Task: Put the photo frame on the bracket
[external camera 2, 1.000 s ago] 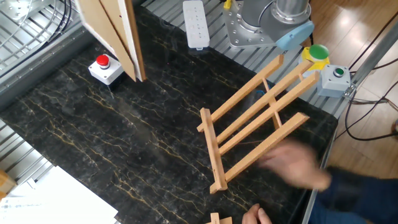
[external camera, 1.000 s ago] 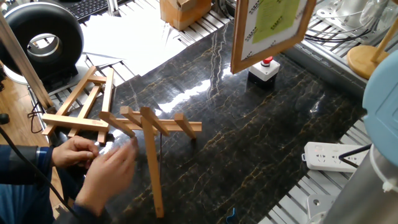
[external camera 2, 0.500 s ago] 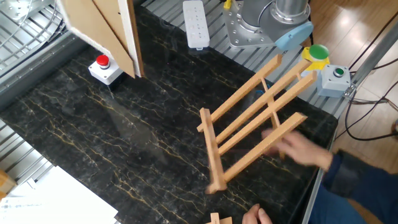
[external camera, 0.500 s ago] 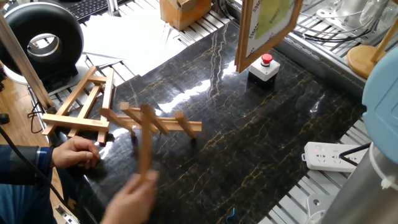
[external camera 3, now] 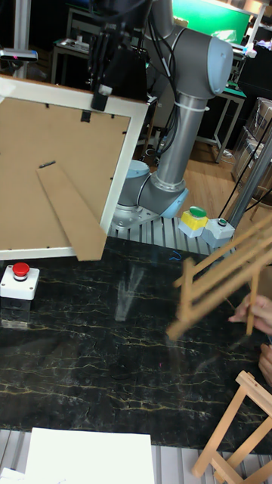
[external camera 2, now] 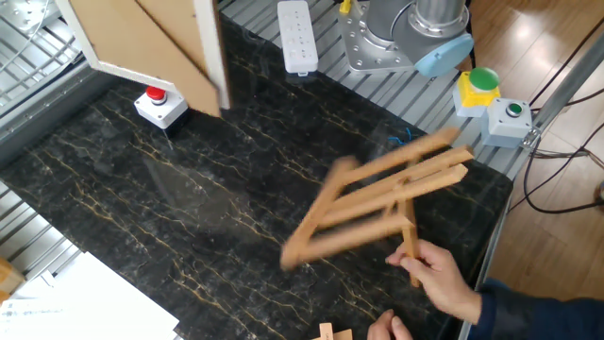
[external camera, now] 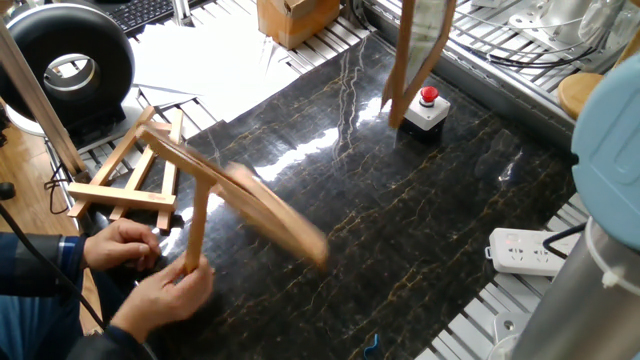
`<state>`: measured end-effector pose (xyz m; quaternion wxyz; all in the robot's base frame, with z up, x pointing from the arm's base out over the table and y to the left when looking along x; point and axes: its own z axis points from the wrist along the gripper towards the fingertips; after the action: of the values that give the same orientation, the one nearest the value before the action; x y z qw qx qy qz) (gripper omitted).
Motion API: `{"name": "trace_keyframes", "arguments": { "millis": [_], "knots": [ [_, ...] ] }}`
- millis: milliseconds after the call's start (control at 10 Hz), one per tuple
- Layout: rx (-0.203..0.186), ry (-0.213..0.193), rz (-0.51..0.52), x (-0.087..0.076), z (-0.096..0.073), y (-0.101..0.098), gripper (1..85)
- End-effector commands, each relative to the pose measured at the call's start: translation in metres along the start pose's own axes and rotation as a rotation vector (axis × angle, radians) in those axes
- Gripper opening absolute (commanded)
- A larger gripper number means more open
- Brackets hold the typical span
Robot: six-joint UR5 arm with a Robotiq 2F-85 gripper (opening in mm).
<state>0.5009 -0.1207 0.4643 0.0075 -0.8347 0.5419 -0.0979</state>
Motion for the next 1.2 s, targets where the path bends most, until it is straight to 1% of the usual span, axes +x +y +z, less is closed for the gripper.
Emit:
{"name": "trace_keyframes", "arguments": {
  "millis": [0, 100, 200, 300, 400, 600, 700, 800, 1000, 1100],
  "knots": [
    [0.001, -0.04, -0.187, -0.01, -0.003, 0.002, 1.0],
    [0.004, -0.043, -0.218, -0.01, -0.003, 0.002, 1.0],
    [-0.007, -0.023, -0.243, -0.003, -0.002, 0.006, 1.0],
    [-0.027, -0.004, -0.25, 0.002, -0.002, 0.01, 1.0],
    [-0.035, 0.008, -0.282, 0.006, 0.0, 0.01, 1.0],
    [-0.035, 0.004, -0.41, 0.006, 0.001, 0.01, 1.0],
    [-0.031, -0.005, -0.455, 0.005, 0.0, 0.011, 1.0],
    [-0.024, -0.014, -0.485, 0.003, 0.0, 0.01, 1.0],
    [-0.006, -0.034, -0.513, -0.004, 0.0, 0.007, 1.0],
    [-0.009, -0.039, -0.525, -0.007, 0.001, 0.007, 1.0]
  ]
}}
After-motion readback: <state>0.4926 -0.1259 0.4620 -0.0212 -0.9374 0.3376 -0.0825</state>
